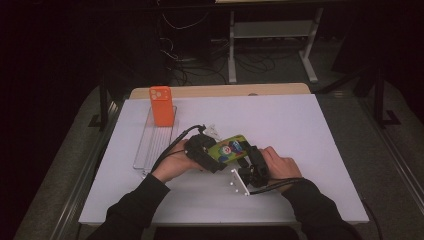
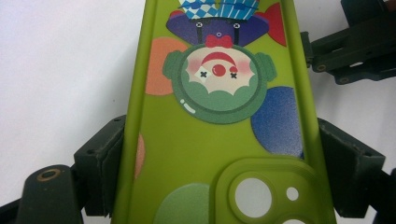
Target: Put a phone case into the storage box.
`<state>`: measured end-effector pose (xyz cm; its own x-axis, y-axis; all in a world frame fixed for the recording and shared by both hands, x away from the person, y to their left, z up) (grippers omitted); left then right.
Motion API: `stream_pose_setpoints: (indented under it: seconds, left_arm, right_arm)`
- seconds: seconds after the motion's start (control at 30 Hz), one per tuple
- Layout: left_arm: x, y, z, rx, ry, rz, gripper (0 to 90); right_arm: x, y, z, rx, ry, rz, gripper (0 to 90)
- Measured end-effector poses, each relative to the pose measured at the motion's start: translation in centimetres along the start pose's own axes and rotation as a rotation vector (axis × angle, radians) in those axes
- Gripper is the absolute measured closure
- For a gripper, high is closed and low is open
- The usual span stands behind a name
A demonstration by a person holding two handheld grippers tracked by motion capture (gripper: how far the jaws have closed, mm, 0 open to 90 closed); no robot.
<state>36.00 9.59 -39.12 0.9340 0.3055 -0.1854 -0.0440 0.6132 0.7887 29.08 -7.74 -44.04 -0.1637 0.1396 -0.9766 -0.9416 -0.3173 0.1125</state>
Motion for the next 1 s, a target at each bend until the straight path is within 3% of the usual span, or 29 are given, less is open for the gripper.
stream_pose_setpoints:
  seconds: [0.1,0.23,0.53,0.73,0.77,0.87,0.9,0.97,1.0]
  left_arm:
    - [-0.09,0.03,0.07,0.004,0.001,-0.003,15.4]
    - [-0.29,-0.27,0.08,-0.033,0.023,-0.004,15.4]
    - [-0.27,-0.21,0.08,-0.018,0.015,-0.011,15.4]
    - [-0.29,-0.25,0.04,-0.043,0.026,-0.012,15.1]
    - [-0.2,-0.13,0.03,-0.024,0.006,-0.011,14.9]
    - [-0.36,-0.13,0.01,-0.04,-0.004,0.003,14.1]
    - [-0.31,0.05,0.0,-0.031,-0.024,0.01,13.6]
    - [-0.41,0.18,0.04,-0.042,-0.025,0.03,12.2]
    - [-0.51,0.06,0.05,-0.068,-0.002,0.031,9.3]
  right_arm:
    - [0.19,0.07,0.17,0.004,0.019,-0.012,41.9]
    - [0.29,0.15,0.26,-0.015,0.047,-0.016,52.2]
    - [0.6,0.26,0.46,-0.022,0.087,-0.026,70.4]
    - [0.81,0.33,0.49,-0.022,0.113,-0.046,75.0]
    - [0.87,0.34,0.53,-0.019,0.115,-0.048,75.2]
    - [0.9,0.36,0.59,-0.015,0.117,-0.043,75.5]
    - [0.88,0.38,0.6,-0.013,0.115,-0.049,75.6]
    - [0.86,0.35,0.57,-0.021,0.107,-0.08,75.7]
    - [0.78,0.36,0.55,-0.02,0.103,-0.077,75.8]
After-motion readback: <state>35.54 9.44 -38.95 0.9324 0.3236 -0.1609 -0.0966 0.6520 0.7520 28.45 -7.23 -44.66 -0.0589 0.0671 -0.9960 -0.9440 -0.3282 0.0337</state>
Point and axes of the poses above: each handheld gripper's, and its own axes: y roughly backward along the jaws, z roughly out of its top, x roughly to its left, the point moved 1 cm from there along -y, roughly forward along the jaws, and after that the axes turned 10 degrees about -z, right-handed, at the moved point
